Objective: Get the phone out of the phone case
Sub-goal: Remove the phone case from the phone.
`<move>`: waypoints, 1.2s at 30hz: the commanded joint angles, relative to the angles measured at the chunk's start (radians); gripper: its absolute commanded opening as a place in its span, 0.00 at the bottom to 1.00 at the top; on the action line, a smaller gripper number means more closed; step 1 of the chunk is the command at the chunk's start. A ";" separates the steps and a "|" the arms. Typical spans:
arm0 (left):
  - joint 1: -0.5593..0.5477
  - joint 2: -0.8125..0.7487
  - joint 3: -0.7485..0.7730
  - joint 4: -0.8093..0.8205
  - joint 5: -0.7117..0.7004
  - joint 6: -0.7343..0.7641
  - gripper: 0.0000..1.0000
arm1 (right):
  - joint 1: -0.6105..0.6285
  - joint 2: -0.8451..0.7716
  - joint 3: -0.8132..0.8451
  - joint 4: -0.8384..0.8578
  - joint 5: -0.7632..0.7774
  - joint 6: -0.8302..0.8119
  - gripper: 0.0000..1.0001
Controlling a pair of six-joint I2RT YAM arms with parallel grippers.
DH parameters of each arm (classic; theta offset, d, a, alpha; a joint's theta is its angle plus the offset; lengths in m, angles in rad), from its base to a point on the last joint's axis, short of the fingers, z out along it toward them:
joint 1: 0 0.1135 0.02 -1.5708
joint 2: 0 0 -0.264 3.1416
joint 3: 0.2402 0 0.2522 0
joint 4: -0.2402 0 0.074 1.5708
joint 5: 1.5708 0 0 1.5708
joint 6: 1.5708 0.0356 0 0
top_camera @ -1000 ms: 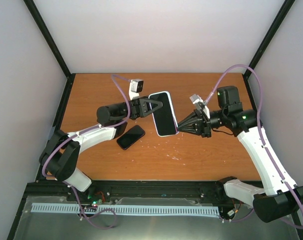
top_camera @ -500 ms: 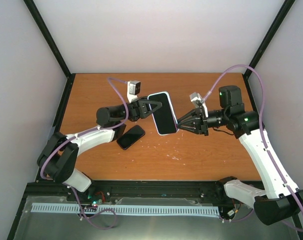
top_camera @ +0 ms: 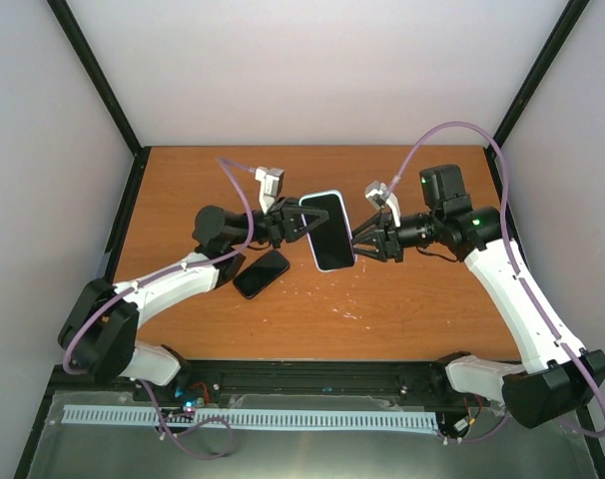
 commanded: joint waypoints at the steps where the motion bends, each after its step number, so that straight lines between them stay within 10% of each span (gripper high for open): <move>1: -0.094 -0.008 0.007 -0.061 0.132 0.020 0.00 | 0.035 0.013 -0.002 0.115 0.023 -0.020 0.37; 8: -0.099 0.022 0.008 -0.075 0.135 0.028 0.00 | 0.037 0.030 -0.016 0.131 -0.067 -0.010 0.36; 17: -0.097 -0.008 0.042 -0.339 0.049 0.207 0.05 | 0.011 0.020 -0.038 0.142 -0.077 0.025 0.03; 25: -0.098 -0.068 0.031 -0.553 -0.220 0.372 0.59 | -0.082 0.001 -0.127 0.238 -0.112 0.121 0.03; 36: -0.097 -0.131 0.003 -0.718 -0.515 0.453 0.75 | -0.164 0.029 -0.182 0.252 -0.017 0.145 0.03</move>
